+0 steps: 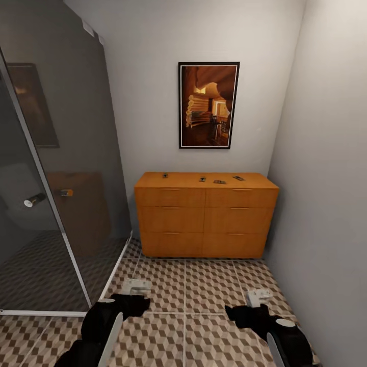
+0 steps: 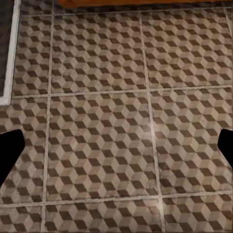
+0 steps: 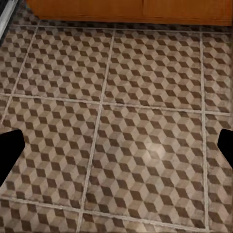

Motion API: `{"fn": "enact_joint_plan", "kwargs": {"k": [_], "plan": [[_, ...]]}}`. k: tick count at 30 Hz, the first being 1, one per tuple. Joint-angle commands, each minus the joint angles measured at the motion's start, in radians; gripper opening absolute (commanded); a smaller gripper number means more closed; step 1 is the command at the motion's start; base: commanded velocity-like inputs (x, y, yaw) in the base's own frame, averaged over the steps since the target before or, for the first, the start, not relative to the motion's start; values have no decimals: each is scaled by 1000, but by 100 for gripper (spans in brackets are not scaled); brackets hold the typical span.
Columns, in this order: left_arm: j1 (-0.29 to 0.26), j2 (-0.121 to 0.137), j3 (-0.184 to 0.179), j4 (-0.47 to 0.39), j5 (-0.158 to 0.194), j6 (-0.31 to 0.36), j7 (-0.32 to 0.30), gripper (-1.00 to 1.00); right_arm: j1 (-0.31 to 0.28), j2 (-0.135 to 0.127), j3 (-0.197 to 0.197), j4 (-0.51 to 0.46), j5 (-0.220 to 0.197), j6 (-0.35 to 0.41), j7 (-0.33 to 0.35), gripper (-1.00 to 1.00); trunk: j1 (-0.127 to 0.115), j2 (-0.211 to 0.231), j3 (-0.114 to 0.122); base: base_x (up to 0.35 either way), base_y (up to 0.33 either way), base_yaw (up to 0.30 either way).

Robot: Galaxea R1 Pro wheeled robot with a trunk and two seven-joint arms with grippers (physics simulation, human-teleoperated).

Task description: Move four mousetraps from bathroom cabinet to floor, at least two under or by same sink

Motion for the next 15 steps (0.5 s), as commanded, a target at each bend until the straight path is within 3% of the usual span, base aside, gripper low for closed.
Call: {"fn": "enact_joint_plan", "kwargs": {"k": [1, 5, 11, 14, 15], "plan": [[-25, -5, -2, -1, 0, 4, 15, 100, -28, 1, 0, -1, 0, 24, 3, 100, 0, -1, -1, 0, 0, 0], [-132, -20, -14, -2, 0, 8, 47, 100, -131, 17, 1, -2, -2, 97, 3, 100, 0, -1, -1, 0, 0, 0], [-335, -34, -41, -2, 2, 37, 64, 100, -299, 33, 1, -2, -2, 209, 2, 100, 0, -1, -1, 0, 0, 0], [-448, -41, -46, -1, 5, 37, 68, 100, -390, 36, 2, -2, 2, 250, 2, 100, 0, -1, -1, 0, 0, 0], [-522, -45, -48, -1, 6, 37, 69, 100, -446, 38, 2, -2, 5, 252, 1, 100, 0, -1, -1, 0, 0, 0]]}}
